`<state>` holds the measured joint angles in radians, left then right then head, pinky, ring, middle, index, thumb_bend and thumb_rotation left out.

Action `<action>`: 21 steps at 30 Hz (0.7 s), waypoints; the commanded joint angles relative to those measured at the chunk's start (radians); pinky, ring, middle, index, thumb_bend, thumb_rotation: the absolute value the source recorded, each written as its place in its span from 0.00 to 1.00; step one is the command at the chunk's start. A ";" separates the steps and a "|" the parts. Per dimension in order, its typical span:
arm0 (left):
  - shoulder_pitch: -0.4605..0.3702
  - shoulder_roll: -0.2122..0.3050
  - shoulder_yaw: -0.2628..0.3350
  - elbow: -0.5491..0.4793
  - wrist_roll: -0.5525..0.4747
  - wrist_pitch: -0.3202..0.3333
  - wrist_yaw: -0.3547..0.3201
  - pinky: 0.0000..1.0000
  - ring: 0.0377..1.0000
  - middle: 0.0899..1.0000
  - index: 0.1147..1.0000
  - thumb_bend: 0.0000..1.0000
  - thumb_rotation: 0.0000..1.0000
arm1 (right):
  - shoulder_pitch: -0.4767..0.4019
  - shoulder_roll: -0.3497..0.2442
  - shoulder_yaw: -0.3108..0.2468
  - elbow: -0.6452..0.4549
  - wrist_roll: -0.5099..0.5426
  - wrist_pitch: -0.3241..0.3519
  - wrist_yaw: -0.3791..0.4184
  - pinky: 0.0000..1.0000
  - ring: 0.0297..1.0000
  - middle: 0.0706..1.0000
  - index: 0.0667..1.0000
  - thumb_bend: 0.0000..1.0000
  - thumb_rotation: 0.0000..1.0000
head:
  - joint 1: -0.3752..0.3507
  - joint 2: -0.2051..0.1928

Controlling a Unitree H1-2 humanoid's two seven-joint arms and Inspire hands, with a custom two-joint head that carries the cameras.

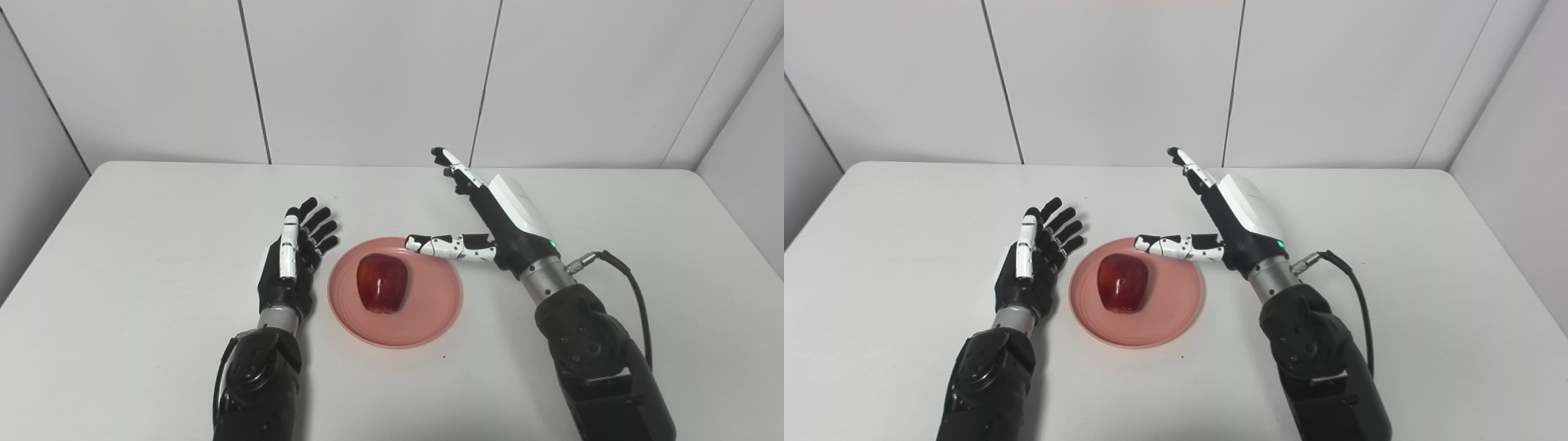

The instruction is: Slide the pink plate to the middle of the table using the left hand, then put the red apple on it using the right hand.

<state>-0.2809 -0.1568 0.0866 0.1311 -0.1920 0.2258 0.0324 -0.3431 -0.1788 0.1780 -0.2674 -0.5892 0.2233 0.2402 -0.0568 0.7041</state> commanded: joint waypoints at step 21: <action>0.002 0.007 0.005 0.018 -0.009 0.040 0.001 0.82 0.82 0.84 0.83 0.37 1.00 | 0.106 0.032 -0.095 -0.002 0.084 -0.035 -0.191 0.79 0.85 0.87 0.91 0.80 0.99 | -0.003 -0.001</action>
<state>-0.2809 -0.1543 0.0872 0.1316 -0.1920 0.2258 0.0282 -0.2178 -0.1512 0.0918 -0.2524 -0.5169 0.2220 0.0757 -0.0629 0.7010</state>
